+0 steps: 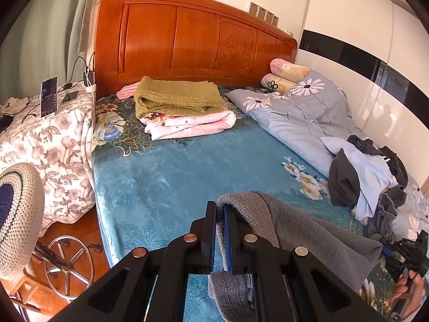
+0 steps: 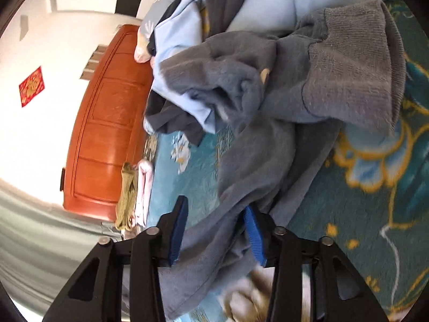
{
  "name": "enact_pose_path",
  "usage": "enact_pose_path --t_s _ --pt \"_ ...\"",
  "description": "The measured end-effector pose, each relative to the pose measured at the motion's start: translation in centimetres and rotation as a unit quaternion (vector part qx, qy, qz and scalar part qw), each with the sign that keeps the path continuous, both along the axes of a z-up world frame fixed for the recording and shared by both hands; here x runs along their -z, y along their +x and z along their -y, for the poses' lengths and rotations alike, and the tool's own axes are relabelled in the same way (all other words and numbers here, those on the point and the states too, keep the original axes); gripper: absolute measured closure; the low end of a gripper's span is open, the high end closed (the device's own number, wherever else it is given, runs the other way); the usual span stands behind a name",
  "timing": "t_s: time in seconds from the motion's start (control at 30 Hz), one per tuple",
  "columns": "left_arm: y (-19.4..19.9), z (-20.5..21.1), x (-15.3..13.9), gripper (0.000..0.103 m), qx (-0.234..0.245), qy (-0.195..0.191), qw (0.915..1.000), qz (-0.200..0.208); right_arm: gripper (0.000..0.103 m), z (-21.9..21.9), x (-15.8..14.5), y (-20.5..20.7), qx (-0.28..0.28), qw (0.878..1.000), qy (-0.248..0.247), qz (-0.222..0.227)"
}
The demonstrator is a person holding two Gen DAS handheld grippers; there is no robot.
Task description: Fold clothes
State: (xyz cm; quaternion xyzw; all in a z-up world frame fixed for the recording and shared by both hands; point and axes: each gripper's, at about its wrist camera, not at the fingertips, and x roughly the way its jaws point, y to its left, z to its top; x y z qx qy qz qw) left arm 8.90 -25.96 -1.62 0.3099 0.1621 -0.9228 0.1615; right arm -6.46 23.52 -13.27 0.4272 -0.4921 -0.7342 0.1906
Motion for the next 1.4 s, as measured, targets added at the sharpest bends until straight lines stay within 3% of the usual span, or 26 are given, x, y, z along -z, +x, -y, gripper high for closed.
enact_pose_path --t_s 0.07,0.17,0.33,0.47,0.57,0.67,0.9,1.03,1.13,1.17,1.3,1.4 --pt "0.2 0.1 -0.6 0.097 0.007 0.010 0.9999 -0.009 0.095 -0.2 -0.1 -0.7 0.014 1.000 0.003 0.004" --pt "0.8 -0.2 -2.1 0.097 0.018 0.007 0.9994 -0.029 0.097 -0.6 -1.3 -1.1 0.024 1.000 -0.003 -0.016" --pt "2.2 -0.9 -5.6 0.097 0.050 -0.003 0.9959 -0.075 0.097 -2.2 -7.6 0.8 0.034 0.990 -0.022 -0.132" --pt "3.2 -2.4 -7.9 0.097 0.099 -0.004 0.9889 -0.111 0.098 -5.6 -14.3 5.2 0.064 0.964 -0.050 -0.255" --pt "3.9 -3.6 -9.1 0.097 0.122 -0.012 0.9834 -0.134 0.103 -7.1 -16.9 8.5 0.078 0.955 -0.019 -0.286" --pt "4.3 -3.7 -9.6 0.097 0.139 0.005 0.9798 -0.143 0.103 -8.5 -19.4 11.8 0.092 0.946 0.016 -0.311" --pt "3.7 -3.2 -7.4 0.097 0.121 0.014 0.9867 -0.108 0.100 -11.8 -25.0 19.5 0.122 0.917 0.095 -0.367" --pt "3.0 -2.5 -5.5 0.097 0.120 0.019 0.9903 -0.067 0.100 -10.7 -16.7 15.9 0.087 0.959 0.117 -0.243" --pt "2.4 -1.9 -4.0 0.097 0.119 0.023 0.9919 -0.037 0.099 -10.5 -9.5 14.0 0.068 0.981 0.114 -0.144" --pt "2.1 -1.9 -3.0 0.097 0.123 0.037 0.9914 -0.023 0.098 -10.8 -7.6 13.7 0.066 0.985 0.109 -0.115" --pt "1.1 -1.9 1.3 0.096 0.129 0.069 0.9881 0.046 0.066 -10.8 -1.1 12.5 0.078 0.990 0.116 -0.019" --pt "0.9 -1.7 4.5 0.092 0.123 0.082 0.9835 0.104 0.065 -11.3 1.9 12.6 0.095 0.992 0.079 0.017"
